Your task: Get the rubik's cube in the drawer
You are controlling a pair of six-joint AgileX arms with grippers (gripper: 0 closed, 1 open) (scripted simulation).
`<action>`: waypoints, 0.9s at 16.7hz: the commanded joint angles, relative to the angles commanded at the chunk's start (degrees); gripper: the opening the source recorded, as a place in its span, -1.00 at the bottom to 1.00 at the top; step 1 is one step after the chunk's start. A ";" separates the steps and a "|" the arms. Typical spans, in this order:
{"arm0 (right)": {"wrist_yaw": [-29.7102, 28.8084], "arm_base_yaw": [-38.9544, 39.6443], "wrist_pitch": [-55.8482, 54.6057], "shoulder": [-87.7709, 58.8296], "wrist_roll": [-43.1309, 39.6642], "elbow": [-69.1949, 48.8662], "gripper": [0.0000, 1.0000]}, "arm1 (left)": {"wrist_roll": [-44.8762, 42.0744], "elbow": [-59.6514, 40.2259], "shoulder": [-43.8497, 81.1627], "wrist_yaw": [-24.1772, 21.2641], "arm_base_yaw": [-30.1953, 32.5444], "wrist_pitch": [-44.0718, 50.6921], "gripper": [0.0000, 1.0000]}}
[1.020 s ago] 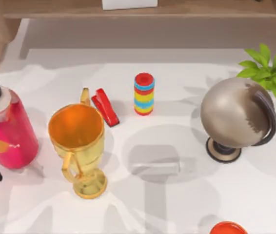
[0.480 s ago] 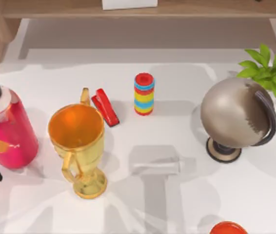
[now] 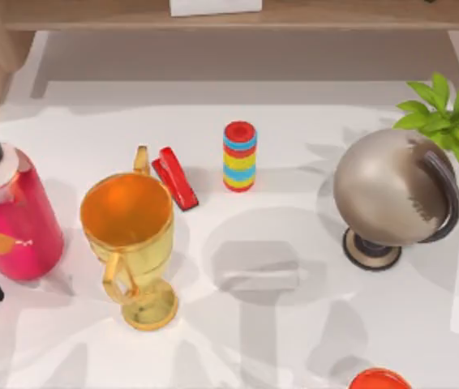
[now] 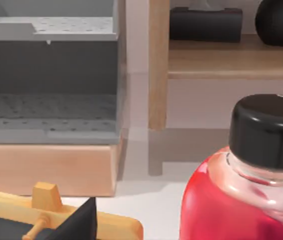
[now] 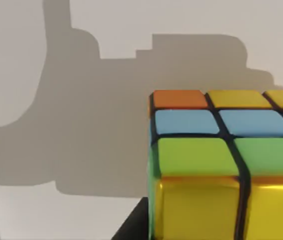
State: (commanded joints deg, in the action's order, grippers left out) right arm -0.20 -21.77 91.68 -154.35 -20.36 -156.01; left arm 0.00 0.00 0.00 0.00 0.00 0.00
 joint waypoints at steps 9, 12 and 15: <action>0.03 0.00 0.00 -0.04 -0.02 -0.01 -0.40 | 0.00 0.00 0.00 0.00 0.00 0.00 1.00; 0.03 0.00 0.00 -0.04 -0.02 -0.01 0.06 | 0.00 0.00 0.00 0.00 0.00 0.00 1.00; 0.03 0.00 0.00 -0.04 -0.02 -0.01 0.51 | 0.00 0.00 0.00 0.00 0.00 0.00 1.00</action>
State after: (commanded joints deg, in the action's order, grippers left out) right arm -0.17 -21.77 91.68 -154.38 -20.39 -156.02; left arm 0.00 0.00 0.00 0.00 0.00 0.00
